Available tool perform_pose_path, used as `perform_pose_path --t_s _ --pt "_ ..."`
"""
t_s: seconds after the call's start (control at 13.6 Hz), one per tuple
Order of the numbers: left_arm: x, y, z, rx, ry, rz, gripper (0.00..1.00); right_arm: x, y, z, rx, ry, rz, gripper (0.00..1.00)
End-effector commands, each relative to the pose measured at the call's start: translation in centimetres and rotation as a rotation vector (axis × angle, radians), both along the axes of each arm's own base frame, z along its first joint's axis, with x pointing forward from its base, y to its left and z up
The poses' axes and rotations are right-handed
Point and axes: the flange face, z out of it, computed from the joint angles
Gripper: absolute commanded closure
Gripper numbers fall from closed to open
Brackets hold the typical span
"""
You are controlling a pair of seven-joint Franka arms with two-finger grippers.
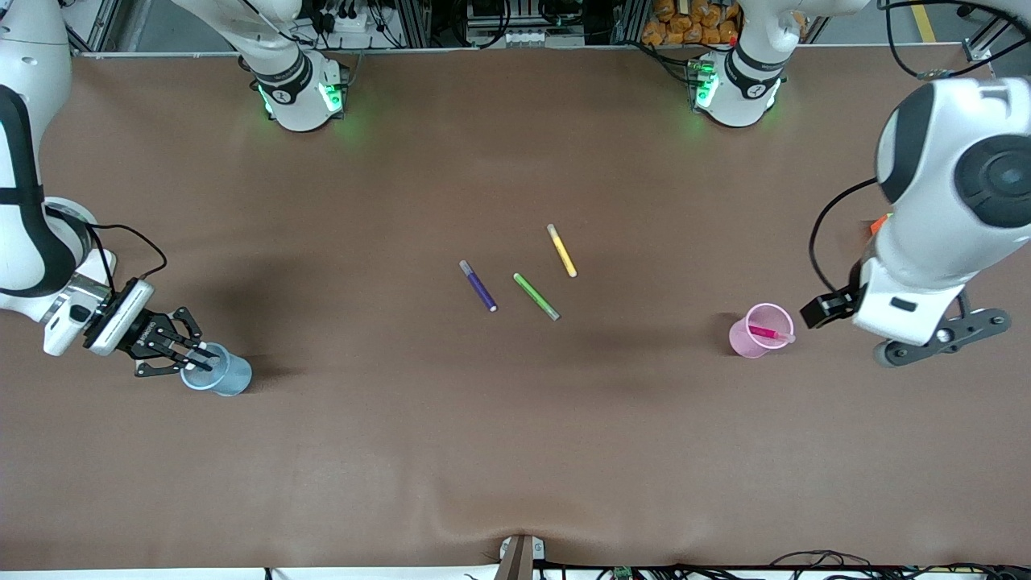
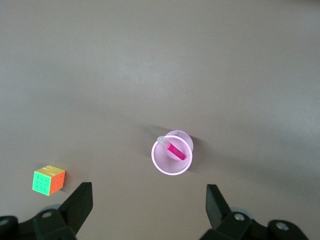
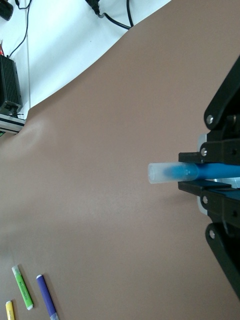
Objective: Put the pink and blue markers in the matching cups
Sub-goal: 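Lower the blue marker into the light-blue cup and open the right gripper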
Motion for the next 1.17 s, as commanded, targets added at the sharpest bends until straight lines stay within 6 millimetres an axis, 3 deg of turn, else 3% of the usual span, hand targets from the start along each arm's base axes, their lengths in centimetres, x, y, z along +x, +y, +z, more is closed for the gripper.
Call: perform_pose_path --t_s 0.0,0.37,0.51,0.73,0.88,1.1 --pt "-1.5 -0.7 1.7 -0.034 0.009 -0.051 0.0 -0.2 -0.5 0.0 0.026 -0.02 -0.011 0.01" --pt "-2.5 1.0 4.2 -0.144 0.012 -0.083 0.0 0.1 0.4 0.3 0.038 0.003 -0.026 0.0" --pt "-2.9 1.5 4.3 -0.148 0.03 -0.118 0.0 0.3 0.7 1.1 0.051 0.037 -0.065 0.0" --pt "-4.1 1.9 4.9 -0.161 0.042 -0.12 0.0 0.8 2.5 3.3 0.058 0.063 -0.095 0.0" --pt "-4.1 3.3 4.6 -0.168 0.063 -0.105 0.0 0.9 3.1 5.2 0.046 0.093 -0.122 0.0" --pt "-4.1 3.5 4.6 -0.168 0.069 -0.139 0.0 1.0 4.1 8.9 -0.009 0.159 -0.169 0.0"
